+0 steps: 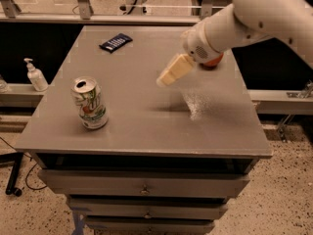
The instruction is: Move rxbar blueberry near 7up can
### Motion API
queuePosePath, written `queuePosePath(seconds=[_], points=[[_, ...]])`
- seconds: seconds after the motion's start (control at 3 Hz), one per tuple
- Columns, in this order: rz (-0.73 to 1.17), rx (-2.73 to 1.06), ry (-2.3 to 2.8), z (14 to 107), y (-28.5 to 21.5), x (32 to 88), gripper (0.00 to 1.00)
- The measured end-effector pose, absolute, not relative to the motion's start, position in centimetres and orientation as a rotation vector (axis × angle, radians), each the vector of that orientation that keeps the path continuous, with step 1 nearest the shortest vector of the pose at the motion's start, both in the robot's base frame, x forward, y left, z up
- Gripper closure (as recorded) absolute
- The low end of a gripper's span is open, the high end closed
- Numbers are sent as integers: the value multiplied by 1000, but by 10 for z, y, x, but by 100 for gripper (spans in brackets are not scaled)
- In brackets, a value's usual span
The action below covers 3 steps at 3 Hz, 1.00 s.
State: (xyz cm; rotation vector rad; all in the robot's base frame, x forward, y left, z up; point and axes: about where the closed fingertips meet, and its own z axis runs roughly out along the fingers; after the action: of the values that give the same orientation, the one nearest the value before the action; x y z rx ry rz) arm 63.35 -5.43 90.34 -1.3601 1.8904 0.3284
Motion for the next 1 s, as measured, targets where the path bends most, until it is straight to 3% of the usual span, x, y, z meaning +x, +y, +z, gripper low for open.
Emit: queuePosePath(seconds=[1.0], points=[[574,-1109,1692,889,50,792,0]])
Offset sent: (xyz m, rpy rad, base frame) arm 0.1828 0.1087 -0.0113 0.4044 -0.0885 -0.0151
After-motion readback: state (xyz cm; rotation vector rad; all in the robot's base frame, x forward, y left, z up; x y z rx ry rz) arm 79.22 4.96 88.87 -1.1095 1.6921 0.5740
